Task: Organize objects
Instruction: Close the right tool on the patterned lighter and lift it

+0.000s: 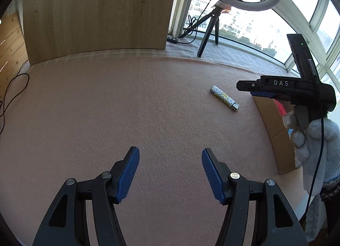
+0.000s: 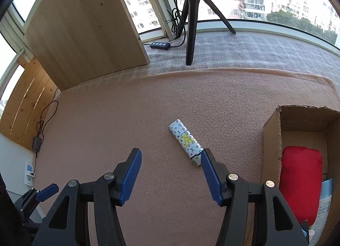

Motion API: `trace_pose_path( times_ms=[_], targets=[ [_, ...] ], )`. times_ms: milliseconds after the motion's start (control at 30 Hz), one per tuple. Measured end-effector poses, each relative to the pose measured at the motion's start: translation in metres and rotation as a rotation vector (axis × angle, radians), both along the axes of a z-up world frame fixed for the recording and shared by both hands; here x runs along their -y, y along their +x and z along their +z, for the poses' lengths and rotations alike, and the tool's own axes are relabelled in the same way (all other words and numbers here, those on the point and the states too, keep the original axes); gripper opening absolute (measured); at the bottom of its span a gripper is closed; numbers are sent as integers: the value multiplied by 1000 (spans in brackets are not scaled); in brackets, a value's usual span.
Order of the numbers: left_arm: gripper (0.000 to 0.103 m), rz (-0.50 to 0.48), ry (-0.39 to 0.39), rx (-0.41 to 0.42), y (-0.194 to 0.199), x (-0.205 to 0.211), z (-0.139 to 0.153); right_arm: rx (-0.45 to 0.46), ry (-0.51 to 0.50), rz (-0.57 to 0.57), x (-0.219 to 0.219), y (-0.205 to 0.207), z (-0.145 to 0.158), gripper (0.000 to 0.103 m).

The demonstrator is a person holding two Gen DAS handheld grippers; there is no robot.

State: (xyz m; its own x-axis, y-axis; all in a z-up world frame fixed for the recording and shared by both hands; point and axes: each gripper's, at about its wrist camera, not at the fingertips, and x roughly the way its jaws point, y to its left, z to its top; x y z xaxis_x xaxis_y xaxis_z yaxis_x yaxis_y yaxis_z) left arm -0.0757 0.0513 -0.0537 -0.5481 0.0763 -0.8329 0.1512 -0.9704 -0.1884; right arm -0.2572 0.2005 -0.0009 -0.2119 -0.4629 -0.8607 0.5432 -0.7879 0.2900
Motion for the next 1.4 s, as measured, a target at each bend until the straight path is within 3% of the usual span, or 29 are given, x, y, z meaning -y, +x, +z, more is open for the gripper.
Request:
trace_pose_path(
  times_ms=[433,833,1200,1400],
  targets=[
    [65,89,26,31,16,34,-14,40,126,14,29,-37,-46,54],
    [65,84,35,42,10,34,-19,27,171,25,34,-38,-58,53],
    [65,70,39,47,7,31,-21,16,167,26,34,-26,-57,26],
    [65,68,44,47,7,31,-21,7,156,24,30,-4,-58,21]
  ],
)
